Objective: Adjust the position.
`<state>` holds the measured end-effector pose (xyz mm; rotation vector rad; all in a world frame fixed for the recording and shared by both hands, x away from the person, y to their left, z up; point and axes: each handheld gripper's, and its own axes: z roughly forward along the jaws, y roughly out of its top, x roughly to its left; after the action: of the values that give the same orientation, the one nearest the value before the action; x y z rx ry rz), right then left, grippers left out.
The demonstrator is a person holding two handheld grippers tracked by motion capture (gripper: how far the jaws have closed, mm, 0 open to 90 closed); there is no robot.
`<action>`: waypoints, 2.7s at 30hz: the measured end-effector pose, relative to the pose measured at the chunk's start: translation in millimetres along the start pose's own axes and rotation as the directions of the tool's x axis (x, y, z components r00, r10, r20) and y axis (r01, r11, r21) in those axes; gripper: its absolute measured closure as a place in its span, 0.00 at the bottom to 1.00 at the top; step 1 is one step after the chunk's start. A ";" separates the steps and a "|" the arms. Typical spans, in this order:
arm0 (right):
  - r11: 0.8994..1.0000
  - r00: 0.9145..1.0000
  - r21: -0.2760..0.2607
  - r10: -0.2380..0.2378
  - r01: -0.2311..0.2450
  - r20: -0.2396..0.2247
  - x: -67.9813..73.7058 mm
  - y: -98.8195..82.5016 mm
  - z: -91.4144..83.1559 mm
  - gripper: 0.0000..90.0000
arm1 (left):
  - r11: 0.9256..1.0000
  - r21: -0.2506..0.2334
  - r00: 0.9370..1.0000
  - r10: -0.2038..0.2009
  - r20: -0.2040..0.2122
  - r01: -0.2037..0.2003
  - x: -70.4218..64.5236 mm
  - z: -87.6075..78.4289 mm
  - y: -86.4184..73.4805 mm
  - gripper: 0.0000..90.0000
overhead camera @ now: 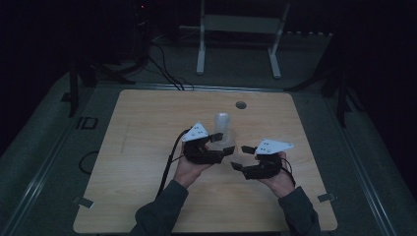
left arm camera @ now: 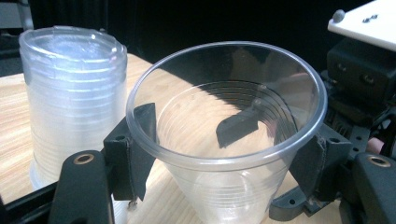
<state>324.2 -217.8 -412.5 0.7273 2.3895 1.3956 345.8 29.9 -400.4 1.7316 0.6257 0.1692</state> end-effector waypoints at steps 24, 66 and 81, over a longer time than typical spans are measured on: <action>1.000 0.998 0.010 0.021 -0.021 -0.054 8.4 -7.3 21.8 0.36 | 0.982 0.122 0.989 0.145 -0.001 -0.144 -16.6 9.1 -1.4 0.33; 0.998 0.998 -0.044 0.032 -0.035 -0.057 10.8 -10.5 20.5 0.46 | 0.997 -0.077 0.998 0.009 -0.061 -0.014 -24.6 13.6 -11.5 0.27; 0.999 0.998 -0.021 0.048 -0.049 -0.032 8.5 -15.8 20.8 0.28 | 0.996 -0.078 0.995 0.041 -0.094 -0.049 -29.5 16.7 -13.3 0.30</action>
<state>322.5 -204.4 -436.4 0.7678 2.3916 1.4610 324.0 2.7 -410.9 1.6678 0.6393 0.3041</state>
